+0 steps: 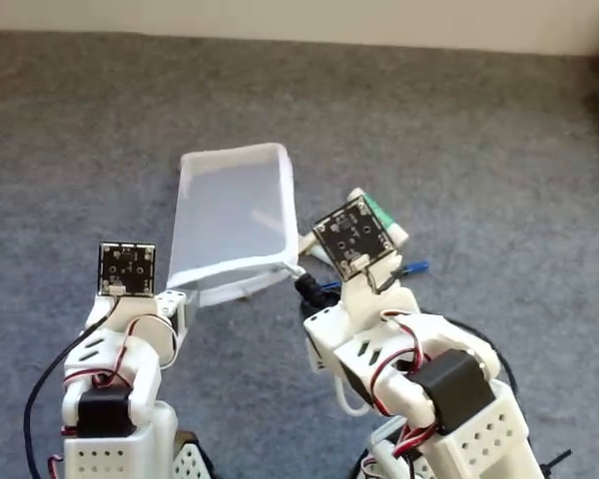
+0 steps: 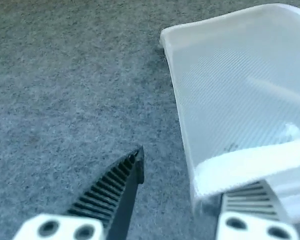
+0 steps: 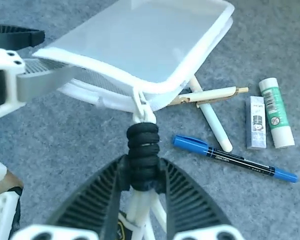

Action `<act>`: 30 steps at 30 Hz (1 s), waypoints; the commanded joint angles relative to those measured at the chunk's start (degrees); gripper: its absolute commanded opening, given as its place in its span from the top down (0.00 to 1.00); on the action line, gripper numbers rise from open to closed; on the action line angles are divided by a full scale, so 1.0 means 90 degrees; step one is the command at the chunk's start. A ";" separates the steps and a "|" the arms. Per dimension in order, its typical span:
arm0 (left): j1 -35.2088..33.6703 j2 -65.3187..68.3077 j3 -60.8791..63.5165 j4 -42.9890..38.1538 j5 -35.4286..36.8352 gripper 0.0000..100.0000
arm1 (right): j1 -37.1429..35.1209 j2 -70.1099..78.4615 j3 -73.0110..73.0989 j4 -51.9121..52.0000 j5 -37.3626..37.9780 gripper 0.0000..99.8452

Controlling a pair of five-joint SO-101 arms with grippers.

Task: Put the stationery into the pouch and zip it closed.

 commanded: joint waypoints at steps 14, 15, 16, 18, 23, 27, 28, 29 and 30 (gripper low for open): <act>-0.0112 -0.0024 -0.0298 -0.0361 0.0049 0.99 | -0.0054 -0.0171 -0.0386 -0.0024 0.0010 0.94; -0.0112 -0.0024 -0.0298 -0.0361 0.0049 0.99 | -0.0044 -0.0161 -0.0376 -0.0015 0.0010 0.91; -0.0112 -0.0024 -0.0298 -0.0361 0.0049 0.99 | -0.0034 -0.0161 -0.0376 -0.0005 0.0010 0.87; -0.0122 -0.0024 -0.0317 -0.0361 0.0049 0.99 | -0.0024 -0.0151 -0.0376 0.0024 0.0010 0.82; -0.0122 -0.0024 -0.0747 0.0215 0.0049 0.99 | -0.0015 -0.0132 -0.0366 0.0044 0.0039 0.82; -0.0112 -0.0024 -0.1060 0.0469 0.0049 0.99 | 0.0288 -0.0122 -0.0366 0.0063 0.0059 0.82; -0.0112 -0.0024 -0.1099 0.0488 0.0049 0.99 | 0.0425 -0.0122 -0.0366 0.0063 0.0059 0.82; -0.0112 -0.0015 -0.1148 0.0488 0.0049 0.99 | 0.0562 -0.0122 -0.0366 0.0054 0.0059 0.82; -0.0112 0.0015 -0.1197 0.0488 0.0049 0.99 | 0.0679 -0.0122 -0.0366 0.0054 0.0059 0.82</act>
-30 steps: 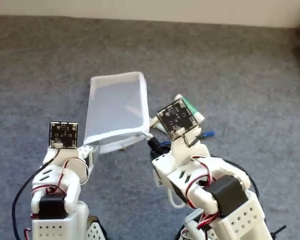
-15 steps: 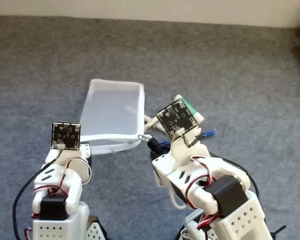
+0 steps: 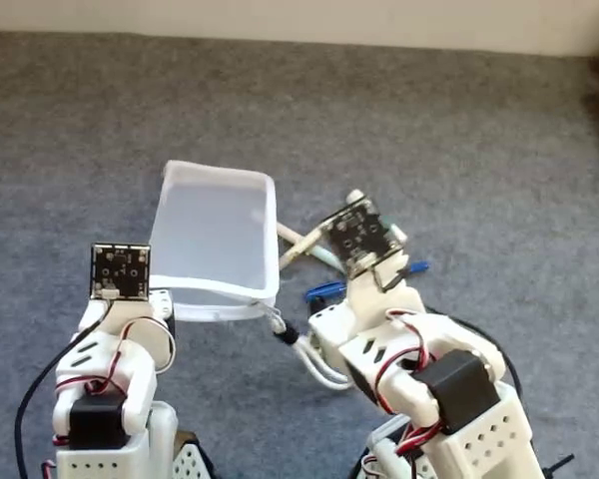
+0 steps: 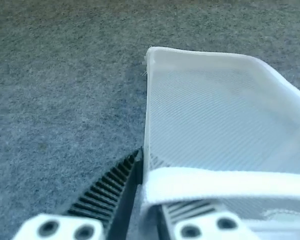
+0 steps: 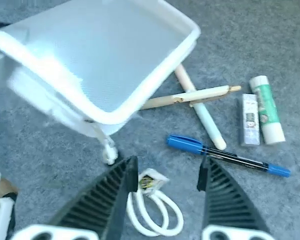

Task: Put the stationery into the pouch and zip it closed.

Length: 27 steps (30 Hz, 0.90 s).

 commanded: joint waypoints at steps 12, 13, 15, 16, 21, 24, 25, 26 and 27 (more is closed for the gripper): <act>-0.0073 0.0044 -0.1294 0.0440 -0.0567 0.99 | 0.1109 -0.0063 -0.0034 -0.0288 0.0059 0.82; -0.0073 0.0044 -0.1353 0.0479 -0.0596 0.99 | 0.1109 -0.0063 0.0103 -0.0405 0.0059 0.82; -0.0073 0.0044 -0.1558 0.0625 -0.0645 0.99 | 0.1109 -0.0063 0.0366 -0.0640 0.0176 0.82; -0.0054 0.0054 -0.1705 0.0733 -0.0645 0.99 | 0.1109 -0.0063 0.0474 -0.0728 0.0283 0.82; -0.0044 0.0054 -0.2418 0.1162 -0.0645 0.99 | 0.1109 -0.0063 0.0728 -0.0923 0.0322 0.82; -0.0034 0.0161 -0.2613 0.1172 -0.0645 0.99 | 0.1109 -0.0063 0.0728 -0.0923 0.0322 0.82; -0.0034 0.0317 -0.2691 0.1172 -0.0645 0.99 | 0.1109 -0.0063 0.0728 -0.0923 0.0322 0.82; -0.0034 0.0542 -0.2779 0.1172 -0.0645 0.99 | 0.1109 -0.0063 0.0728 -0.0923 0.0322 0.82; -0.0034 0.0825 -0.2896 0.1172 -0.0645 0.99 | 0.1109 -0.0063 0.0728 -0.0923 0.0322 0.82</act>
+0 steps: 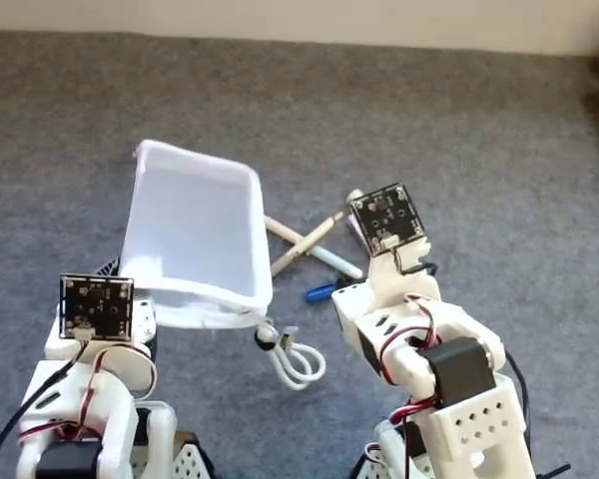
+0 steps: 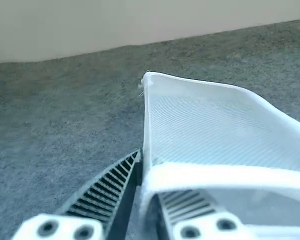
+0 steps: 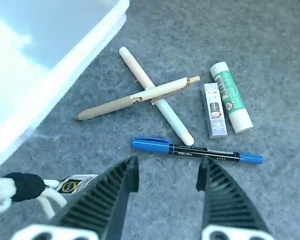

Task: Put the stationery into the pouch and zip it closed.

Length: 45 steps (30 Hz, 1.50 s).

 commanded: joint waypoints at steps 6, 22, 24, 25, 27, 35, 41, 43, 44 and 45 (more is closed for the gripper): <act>-0.0015 0.2535 -0.1490 0.0107 -0.0010 0.99 | 0.0034 -0.0063 -0.0054 -0.0142 0.0078 0.82; -0.0024 0.5299 -0.3306 0.1123 0.0020 0.99 | 0.0034 -0.0063 0.0063 -0.0190 -0.0244 0.82; -0.0044 0.5534 -0.3433 0.1221 0.0068 0.99 | 0.0044 -0.0063 0.0200 -0.0366 -0.0244 0.82; -0.0044 0.5641 -0.3473 0.1241 0.0215 0.99 | 0.0044 -0.0063 0.0288 -0.0444 -0.0244 0.82; -0.0044 0.5827 -0.3512 0.1250 0.0400 0.99 | 0.0044 -0.0063 0.0415 -0.0532 -0.0244 0.82; -0.0015 0.6266 -0.3492 0.1231 0.0430 0.99 | 0.0249 -0.0063 0.0454 -0.0542 -0.0244 0.82; -0.0015 0.6247 -0.3502 0.1241 0.0430 0.99 | 0.0249 -0.0063 0.0464 -0.0542 -0.0244 0.82; -0.0015 0.6247 -0.3502 0.1260 0.0469 0.99 | 0.0249 -0.0063 0.0464 -0.0532 -0.0244 0.82; -0.0015 0.6266 -0.3502 0.1270 0.0606 0.99 | 0.0249 -0.0063 0.0464 -0.0523 -0.0244 0.82; -0.0015 0.6286 -0.3502 0.1270 0.0791 0.99 | 0.0249 -0.0063 0.0464 -0.0523 -0.0244 0.82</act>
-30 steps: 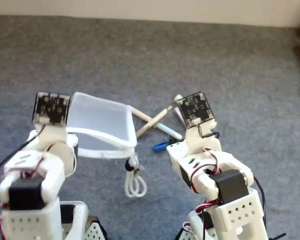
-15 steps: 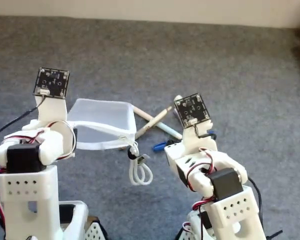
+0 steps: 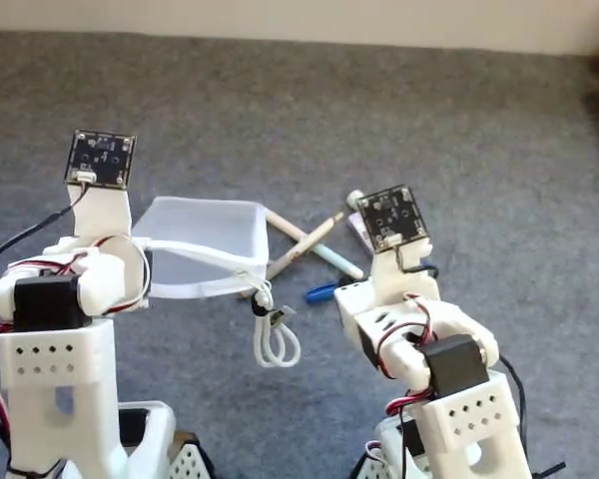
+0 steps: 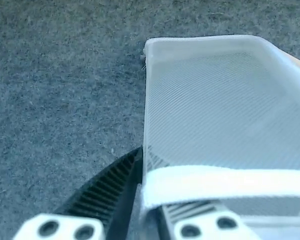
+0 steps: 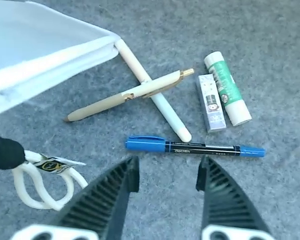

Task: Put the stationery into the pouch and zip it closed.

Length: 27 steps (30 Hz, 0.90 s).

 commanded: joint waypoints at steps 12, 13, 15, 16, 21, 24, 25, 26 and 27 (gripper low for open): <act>0.0005 0.0190 -0.0142 0.0088 0.1348 0.99 | 0.0044 -0.0054 -0.0044 -0.0151 -0.0049 0.82; 0.0005 0.0190 -0.0083 0.0049 0.1416 0.99 | 0.0044 -0.0054 -0.0044 -0.0151 -0.0049 0.82; 0.0005 0.0190 0.0024 0.0029 0.1465 0.99 | 0.0044 -0.0054 -0.0044 -0.0151 -0.0049 0.82; 0.0005 0.0190 0.0063 0.0020 0.1465 0.99 | 0.0044 -0.0054 -0.0044 -0.0151 -0.0049 0.82; -0.0024 0.0190 0.0112 0.0020 0.1446 0.99 | 0.0044 -0.0005 -0.0103 -0.0132 -0.0049 0.82; -0.0024 0.0190 0.0112 0.0020 0.1446 0.99 | 0.0044 0.0601 -0.0122 -0.0103 -0.0049 0.82; -0.0024 0.0190 0.0112 0.0020 0.1446 0.99 | 0.0044 0.0884 -0.0200 -0.0112 -0.0049 0.82; -0.0024 0.0190 0.0112 0.0020 0.1446 0.99 | 0.0044 0.1197 -0.0366 -0.0093 -0.0049 0.82; -0.0024 0.0181 0.0112 0.0020 0.1446 0.99 | 0.0044 0.1470 -0.0562 -0.0054 -0.0049 0.82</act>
